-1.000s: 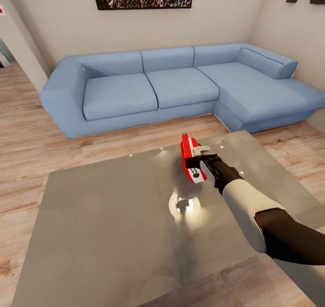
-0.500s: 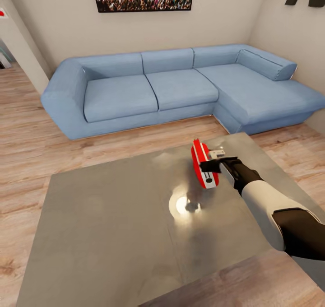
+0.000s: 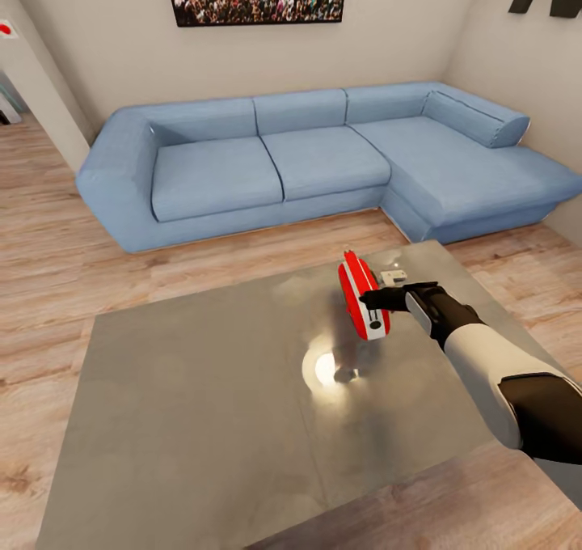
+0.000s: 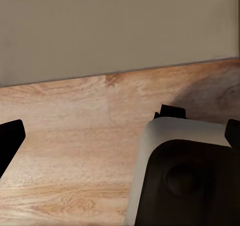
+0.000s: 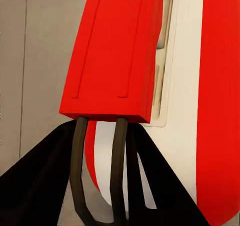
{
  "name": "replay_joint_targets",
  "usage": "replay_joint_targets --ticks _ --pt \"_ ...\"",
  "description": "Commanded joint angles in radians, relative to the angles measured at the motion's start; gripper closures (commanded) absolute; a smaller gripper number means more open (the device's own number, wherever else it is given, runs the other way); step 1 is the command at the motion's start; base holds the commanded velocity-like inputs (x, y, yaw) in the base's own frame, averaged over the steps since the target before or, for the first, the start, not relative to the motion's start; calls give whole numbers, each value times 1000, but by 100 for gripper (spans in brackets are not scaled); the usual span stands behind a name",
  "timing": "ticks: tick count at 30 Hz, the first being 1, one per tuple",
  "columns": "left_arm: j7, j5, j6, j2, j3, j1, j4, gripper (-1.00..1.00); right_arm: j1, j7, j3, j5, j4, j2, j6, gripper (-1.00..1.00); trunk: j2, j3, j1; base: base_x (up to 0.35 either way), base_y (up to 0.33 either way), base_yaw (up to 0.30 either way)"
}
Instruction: Turn on the radio receiver that's on the table in the living room.
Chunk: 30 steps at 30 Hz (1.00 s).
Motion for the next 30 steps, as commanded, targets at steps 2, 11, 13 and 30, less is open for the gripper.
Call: replay_joint_targets --ticks 2,11,13,30 --pt "-1 0 0 0 0 0 0 -100 0 4 -1 -4 0 -1 -1 100 14 6 -8 0 0 0" --pt "-1 0 -1 0 0 0 0 -100 1 160 -4 -26 1 -40 -31 100 77 35 -42 0 0 0" --pt "-1 0 -1 0 0 0 1 -100 3 175 -3 -28 1 -43 -41 100 91 41 -50 0 0 0" --pt "-1 0 -1 0 0 0 1 -100 3 535 -3 -23 21 -65 -49 100 210 104 -115 0 0 -9"
